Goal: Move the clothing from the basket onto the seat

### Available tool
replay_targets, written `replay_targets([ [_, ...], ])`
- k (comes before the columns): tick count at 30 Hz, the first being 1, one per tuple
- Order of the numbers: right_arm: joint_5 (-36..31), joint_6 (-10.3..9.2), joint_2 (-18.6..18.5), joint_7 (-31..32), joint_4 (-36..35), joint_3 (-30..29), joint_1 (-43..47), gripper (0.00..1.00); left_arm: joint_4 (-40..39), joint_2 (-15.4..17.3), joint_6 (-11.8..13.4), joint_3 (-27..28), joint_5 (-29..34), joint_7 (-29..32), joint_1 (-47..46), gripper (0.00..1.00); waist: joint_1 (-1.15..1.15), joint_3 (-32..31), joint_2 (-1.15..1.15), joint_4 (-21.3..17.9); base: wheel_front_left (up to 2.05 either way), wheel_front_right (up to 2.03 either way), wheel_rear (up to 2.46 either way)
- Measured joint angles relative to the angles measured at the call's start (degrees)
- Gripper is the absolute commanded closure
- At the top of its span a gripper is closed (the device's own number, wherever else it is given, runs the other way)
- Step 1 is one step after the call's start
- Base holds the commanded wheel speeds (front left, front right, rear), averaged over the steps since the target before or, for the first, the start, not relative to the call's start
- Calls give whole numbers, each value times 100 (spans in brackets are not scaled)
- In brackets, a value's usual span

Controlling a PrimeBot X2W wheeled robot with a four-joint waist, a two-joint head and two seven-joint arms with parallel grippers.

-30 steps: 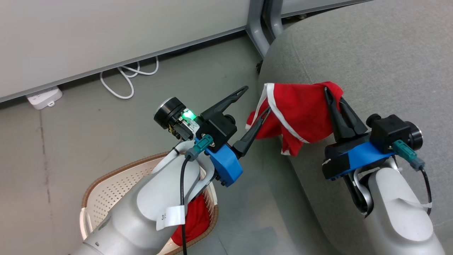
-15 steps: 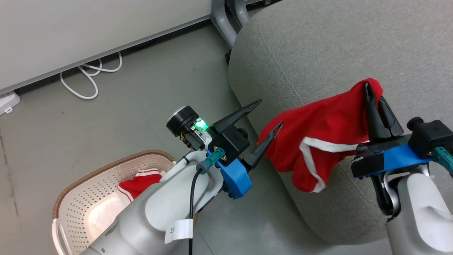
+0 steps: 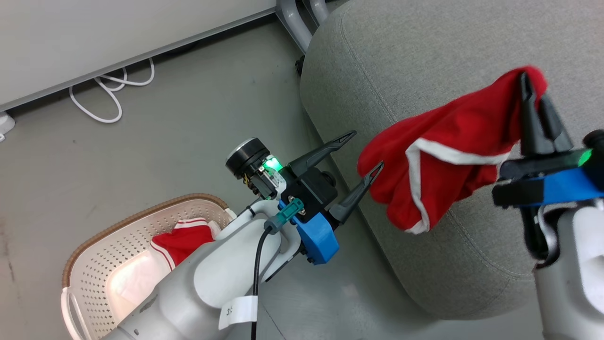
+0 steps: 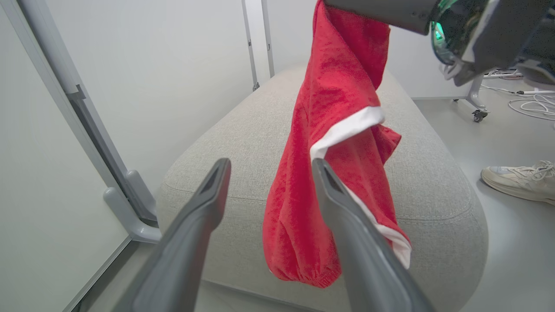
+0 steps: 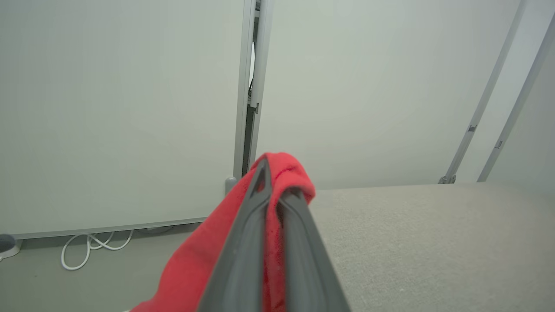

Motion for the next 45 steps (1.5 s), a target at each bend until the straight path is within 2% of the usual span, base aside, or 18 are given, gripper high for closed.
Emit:
replay_targets([
  [5,19,0,-257,0,-402,-379,-695,100,-157,140,16,-3,101,27,-179,0,0,272,0,-1,0,0,0],
  [15,164,0,-1102,-8,-815,-1612,-2572,100,-617,475,19,-24,368,319,-793,0,1,1234,0,13,0,0,0],
  [20,182,0,-1813,-8,-482,-2046,-3234,100,-906,655,19,-23,492,521,-1113,0,1,1831,0,26,0,0,0],
  [25,157,0,-2112,-9,90,-2380,-3484,100,-1162,856,26,-36,605,673,-1284,0,1,2369,0,8,0,0,0],
  [29,79,0,-2139,-7,634,-2516,-3460,100,-1313,924,44,-45,642,747,-1357,0,1,2688,0,8,0,0,0],
  [33,25,0,-2015,-8,1015,-2480,-3293,100,-1433,987,62,-56,649,794,-1405,0,1,2897,0,44,0,0,0],
  [45,-29,0,-1254,-8,1647,-2360,-2591,100,-1558,1058,119,-112,650,838,-1434,0,1,3116,0,204,0,0,0],
])
